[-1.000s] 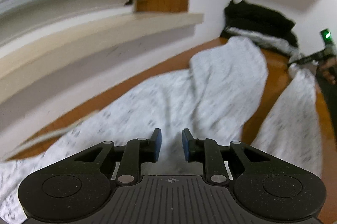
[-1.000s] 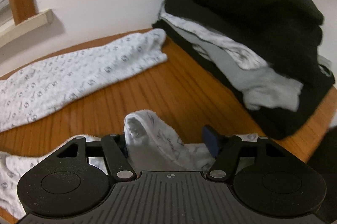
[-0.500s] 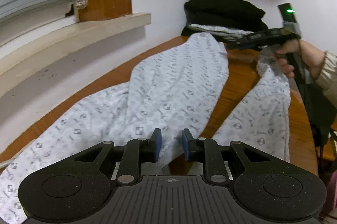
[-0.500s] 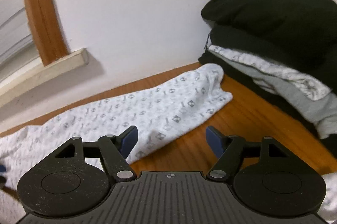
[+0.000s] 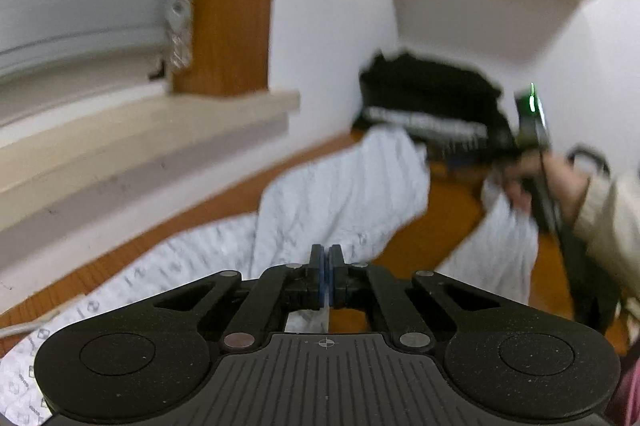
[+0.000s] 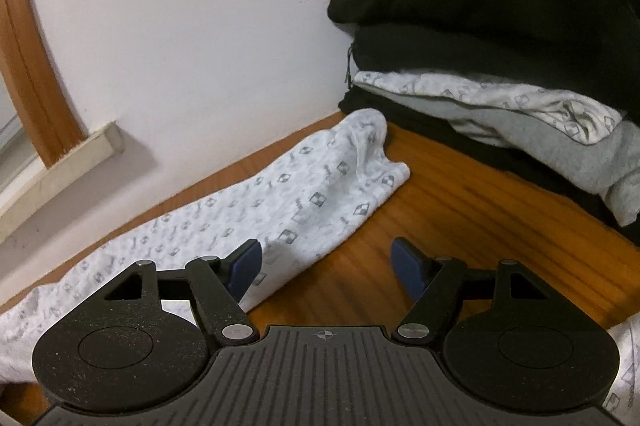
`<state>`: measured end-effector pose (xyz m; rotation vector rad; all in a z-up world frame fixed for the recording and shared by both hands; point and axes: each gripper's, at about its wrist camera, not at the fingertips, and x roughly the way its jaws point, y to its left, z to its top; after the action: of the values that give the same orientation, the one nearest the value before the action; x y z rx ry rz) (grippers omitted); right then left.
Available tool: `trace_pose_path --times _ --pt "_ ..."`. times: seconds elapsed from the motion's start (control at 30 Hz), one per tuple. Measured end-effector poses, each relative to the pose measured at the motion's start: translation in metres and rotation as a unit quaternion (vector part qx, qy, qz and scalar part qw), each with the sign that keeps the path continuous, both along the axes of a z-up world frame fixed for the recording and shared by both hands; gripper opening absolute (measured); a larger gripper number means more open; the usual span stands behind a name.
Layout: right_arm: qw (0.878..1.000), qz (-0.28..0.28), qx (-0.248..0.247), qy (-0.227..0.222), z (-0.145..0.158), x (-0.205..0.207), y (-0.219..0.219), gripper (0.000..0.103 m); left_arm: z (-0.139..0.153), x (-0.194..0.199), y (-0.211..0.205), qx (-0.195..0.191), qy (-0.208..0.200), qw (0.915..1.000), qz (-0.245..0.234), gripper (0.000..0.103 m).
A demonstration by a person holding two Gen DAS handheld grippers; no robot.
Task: Fold clothes
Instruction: 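Grasp the garment again with the left gripper while the right gripper pinches its end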
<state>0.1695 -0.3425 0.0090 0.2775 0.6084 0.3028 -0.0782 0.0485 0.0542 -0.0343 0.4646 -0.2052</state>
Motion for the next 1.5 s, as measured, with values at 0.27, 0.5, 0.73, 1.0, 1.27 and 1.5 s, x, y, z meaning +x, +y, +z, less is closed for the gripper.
trace_pose_path --times 0.27,0.5,0.73,1.0,1.27,1.5 --pt "0.999 -0.034 0.035 0.018 0.008 0.013 -0.019 0.041 -0.018 0.009 0.016 -0.037 0.02 0.999 0.011 0.002" --pt "0.997 -0.061 0.015 0.043 0.013 0.056 -0.014 0.041 -0.031 0.011 0.02 -0.04 0.035 0.9986 0.008 0.002" --pt "0.996 -0.056 -0.039 0.053 0.008 0.079 0.009 0.039 -0.038 0.012 0.022 -0.045 0.045 0.9979 0.009 0.002" --pt "0.998 -0.056 -0.017 0.003 0.041 0.053 -0.017 0.008 -0.038 0.011 0.022 -0.046 0.048 0.9978 0.008 0.002" --pt "0.997 -0.064 -0.034 -0.017 0.053 0.028 -0.04 0.008 -0.039 0.013 0.022 -0.044 0.052 0.9977 0.008 0.002" --pt "0.997 -0.024 -0.001 -0.073 0.062 0.028 -0.022 0.028 -0.039 0.013 0.023 -0.043 0.054 0.9976 0.008 0.002"
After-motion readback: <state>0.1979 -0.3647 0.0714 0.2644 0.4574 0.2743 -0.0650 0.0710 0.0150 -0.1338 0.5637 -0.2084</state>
